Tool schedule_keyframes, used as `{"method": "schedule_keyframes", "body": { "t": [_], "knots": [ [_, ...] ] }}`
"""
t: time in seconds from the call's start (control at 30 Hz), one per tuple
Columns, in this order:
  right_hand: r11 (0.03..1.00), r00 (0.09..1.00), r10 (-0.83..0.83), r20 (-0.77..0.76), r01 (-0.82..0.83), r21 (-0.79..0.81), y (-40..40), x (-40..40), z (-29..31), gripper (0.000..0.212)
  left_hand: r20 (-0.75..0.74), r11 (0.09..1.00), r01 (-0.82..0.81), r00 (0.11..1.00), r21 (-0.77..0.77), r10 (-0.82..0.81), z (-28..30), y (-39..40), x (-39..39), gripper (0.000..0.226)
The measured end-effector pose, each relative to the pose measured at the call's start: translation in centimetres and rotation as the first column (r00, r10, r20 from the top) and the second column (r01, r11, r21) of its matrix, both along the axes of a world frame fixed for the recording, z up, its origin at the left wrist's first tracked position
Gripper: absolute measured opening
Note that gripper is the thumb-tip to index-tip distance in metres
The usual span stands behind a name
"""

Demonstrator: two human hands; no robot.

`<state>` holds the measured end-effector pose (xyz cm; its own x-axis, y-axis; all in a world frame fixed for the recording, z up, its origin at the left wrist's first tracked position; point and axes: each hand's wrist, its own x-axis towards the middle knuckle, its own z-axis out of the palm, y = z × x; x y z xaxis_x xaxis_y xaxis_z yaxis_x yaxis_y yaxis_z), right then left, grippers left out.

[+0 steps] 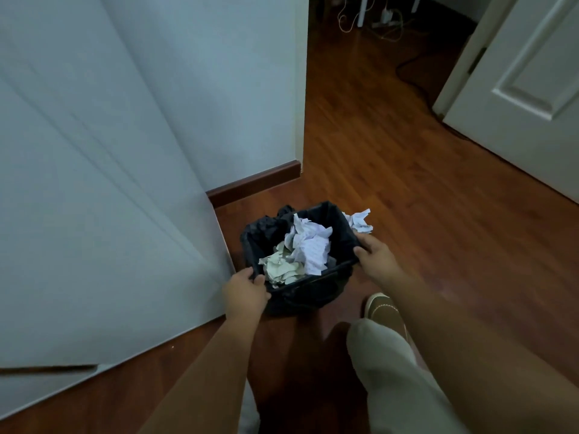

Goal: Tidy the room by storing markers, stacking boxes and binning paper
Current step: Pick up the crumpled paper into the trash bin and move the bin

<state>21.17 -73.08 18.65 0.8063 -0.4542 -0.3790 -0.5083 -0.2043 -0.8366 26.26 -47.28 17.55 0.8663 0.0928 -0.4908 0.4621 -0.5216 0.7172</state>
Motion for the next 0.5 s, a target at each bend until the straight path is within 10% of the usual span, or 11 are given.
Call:
{"method": "schedule_keyframes", "body": {
  "t": [0.23,0.5],
  "knots": [
    [0.958,0.988,-0.144,0.063,0.123,0.258,-2.6,4.2,-2.4,0.031,-0.017,0.856,-0.381,0.916,-0.350,0.401,0.6,-2.9,-0.5,0.039],
    [0.954,0.960,0.119,-0.252,-0.181,-0.239,-10.1,7.7,-11.1,0.029,0.077,0.851,-0.382,0.897,-0.360,0.435,-0.9,-4.8,-0.2,0.030]
  ]
}}
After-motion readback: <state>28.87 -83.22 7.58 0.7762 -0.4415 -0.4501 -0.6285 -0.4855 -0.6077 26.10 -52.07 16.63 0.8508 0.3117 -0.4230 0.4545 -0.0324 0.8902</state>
